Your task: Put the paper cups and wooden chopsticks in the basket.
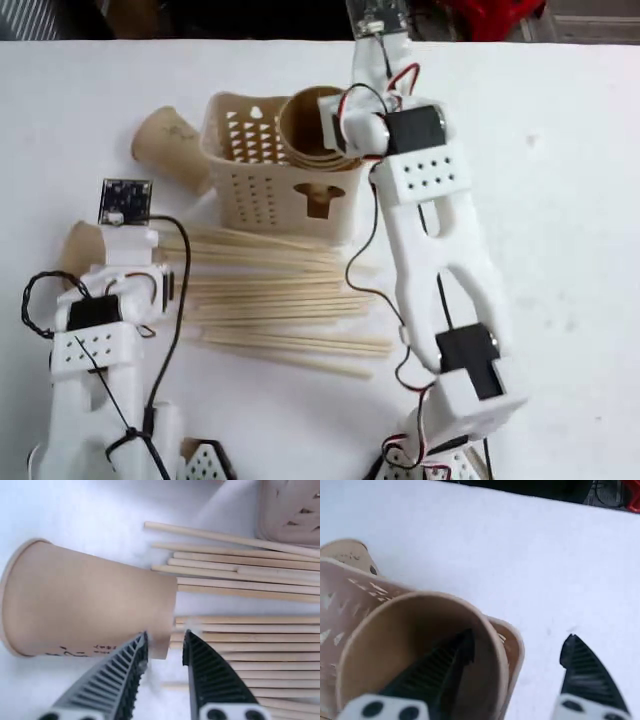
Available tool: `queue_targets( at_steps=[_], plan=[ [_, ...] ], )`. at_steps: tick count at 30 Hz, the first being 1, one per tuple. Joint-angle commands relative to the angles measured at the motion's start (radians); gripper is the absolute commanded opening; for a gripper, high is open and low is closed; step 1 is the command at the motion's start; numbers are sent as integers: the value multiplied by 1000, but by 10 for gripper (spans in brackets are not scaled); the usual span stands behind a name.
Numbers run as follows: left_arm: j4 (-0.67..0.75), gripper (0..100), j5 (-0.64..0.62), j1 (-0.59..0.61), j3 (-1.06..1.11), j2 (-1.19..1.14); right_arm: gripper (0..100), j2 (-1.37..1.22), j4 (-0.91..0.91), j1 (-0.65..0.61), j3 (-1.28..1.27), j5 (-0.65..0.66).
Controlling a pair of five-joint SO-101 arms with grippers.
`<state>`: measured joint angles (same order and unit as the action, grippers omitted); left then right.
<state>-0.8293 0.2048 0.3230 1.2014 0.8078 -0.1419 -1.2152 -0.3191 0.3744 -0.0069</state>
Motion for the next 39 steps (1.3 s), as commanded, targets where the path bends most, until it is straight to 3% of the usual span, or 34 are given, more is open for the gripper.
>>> queue_targets(
  at_steps=[1, 7, 14, 17, 21, 26, 32, 36, 39],
  plan=[
    [17, 132, 9, -13, 5, 2, 284, -18, 18, 16, -21, -2],
    [17, 132, 8, -13, 5, -1, 284, -53, 16, 15, -28, -2],
    [17, 132, 3, -12, -2, 2, 279, 156, -177, 13, -29, -2],
    [6, 133, 6, -10, -28, 4, 185, 269, -265, 7, -34, 20],
    [-89, 134, 3, -13, -124, 4, 6, 404, -367, 8, -37, 141],
    [-327, 135, 6, 19, -417, 4, 15, 550, -506, 5, -64, 236],
    [-566, 155, 11, 122, -799, -5, 16, 746, -496, 7, -400, 250],
    [-614, 248, 11, 268, -845, -5, 17, 901, -418, 13, -744, 325],
    [-606, 258, 71, 360, -833, -7, 16, 1069, -309, 8, -1023, 353]
  ],
)
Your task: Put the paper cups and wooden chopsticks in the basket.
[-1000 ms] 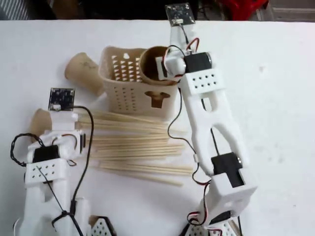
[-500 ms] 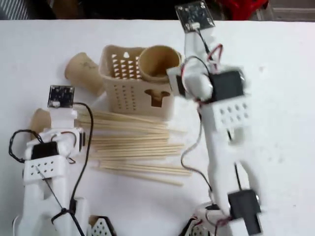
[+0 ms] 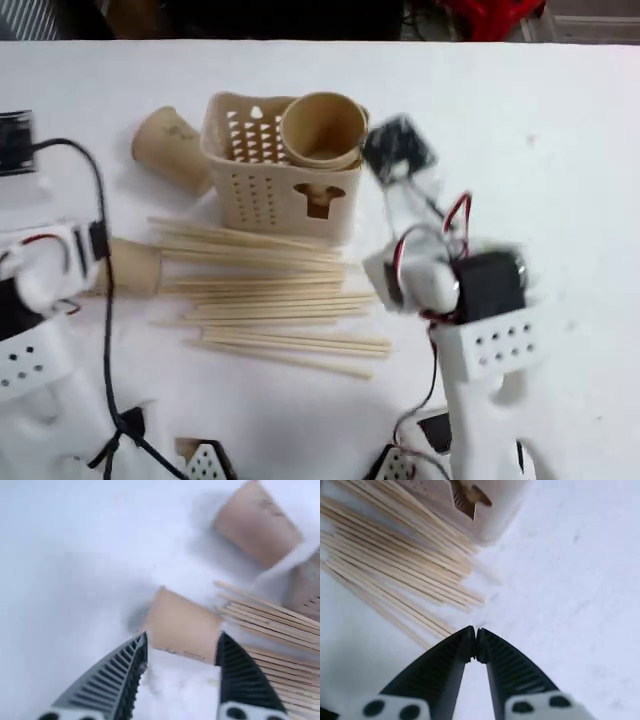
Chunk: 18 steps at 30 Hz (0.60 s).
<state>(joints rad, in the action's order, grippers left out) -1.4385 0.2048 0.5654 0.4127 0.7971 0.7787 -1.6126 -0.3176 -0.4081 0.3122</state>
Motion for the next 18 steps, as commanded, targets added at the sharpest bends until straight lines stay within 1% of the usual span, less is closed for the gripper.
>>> queue_targets(
  at_steps=[1, 4, 8, 11, 16, 18],
  plan=[
    [8, 260, 106, 140, -40, -7, 16, 209, 116, 5, -321, 58],
    [34, 260, 172, 193, -38, -85, 16, 367, 150, 42, -450, 164],
    [91, 260, 215, 203, -51, -269, 17, 478, 154, 130, -499, 192],
    [121, 260, 241, 191, -83, -421, 17, 460, 177, 163, -531, 192],
    [112, 260, 258, 151, -222, -647, 17, 400, 331, 173, -697, 192],
    [107, 260, 256, 136, -288, -734, 17, 390, 357, 194, -730, 192]
  ],
)
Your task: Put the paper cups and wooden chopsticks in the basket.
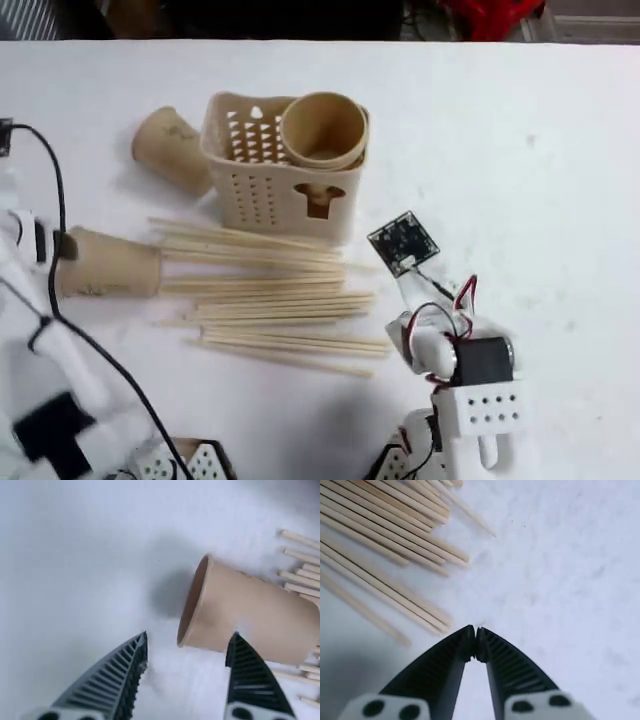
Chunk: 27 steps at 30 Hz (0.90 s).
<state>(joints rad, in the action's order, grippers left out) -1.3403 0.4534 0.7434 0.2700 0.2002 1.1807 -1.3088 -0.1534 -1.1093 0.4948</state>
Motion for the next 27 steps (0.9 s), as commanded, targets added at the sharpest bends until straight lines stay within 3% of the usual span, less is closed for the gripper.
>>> queue_targets(
  at_steps=[1, 11, 16, 27],
  plan=[
    [-6, 260, 8, -50, -180, -180, 17, -12, 65, 42, -44, 9],
    [-173, 260, 14, -111, -419, -490, 17, -12, 265, 116, -287, 9],
    [-290, 260, 46, -186, -405, -503, 17, -12, 309, 124, -336, 9],
    [-405, 259, 43, -246, -434, -460, 17, -12, 443, 122, -437, 9]
  ],
)
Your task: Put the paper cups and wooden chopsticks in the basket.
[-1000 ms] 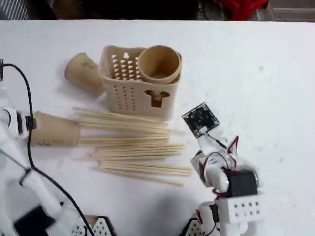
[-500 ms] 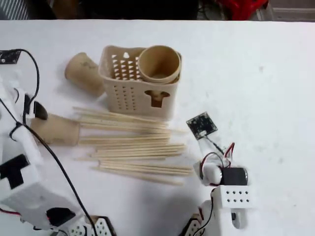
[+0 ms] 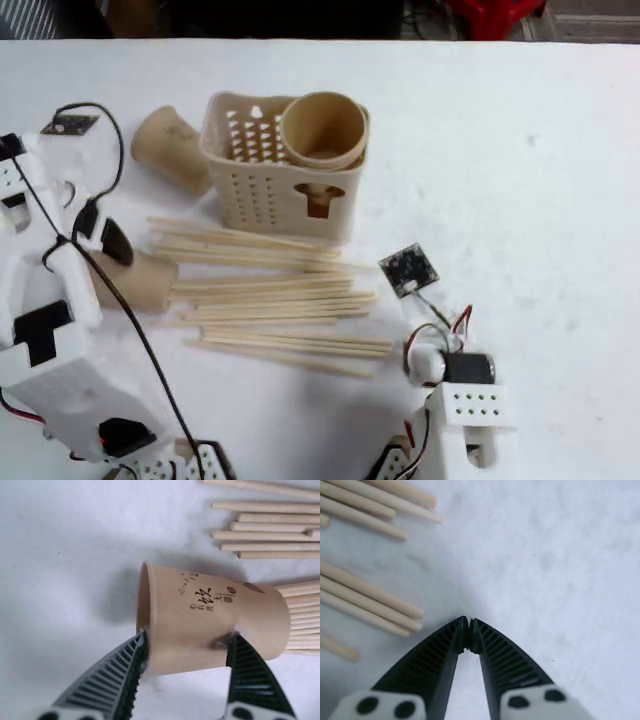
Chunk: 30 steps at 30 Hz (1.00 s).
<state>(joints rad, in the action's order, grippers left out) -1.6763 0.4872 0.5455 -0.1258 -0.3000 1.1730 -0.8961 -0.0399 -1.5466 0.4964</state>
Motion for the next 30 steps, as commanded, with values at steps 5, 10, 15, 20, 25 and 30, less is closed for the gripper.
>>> queue_targets(
  at_steps=[5, 10, 15, 20, 25, 30],
  plan=[
    [-109, 256, 6, -125, -34, 179, 17, -4, 35, 10, -2, 8],
    [-109, 256, -32, -262, 97, 346, 17, -4, 35, 10, -2, 8],
    [-91, 255, -110, -450, 279, 498, 17, -4, 35, 10, -2, 8],
    [40, 213, -166, -553, 483, 575, 17, -4, 35, 10, -2, 8],
    [147, 118, -158, -552, 601, 582, 17, -4, 35, 10, -2, 8],
    [146, 55, -157, -552, 569, 613, 17, -4, 35, 10, -2, 8]
  ],
)
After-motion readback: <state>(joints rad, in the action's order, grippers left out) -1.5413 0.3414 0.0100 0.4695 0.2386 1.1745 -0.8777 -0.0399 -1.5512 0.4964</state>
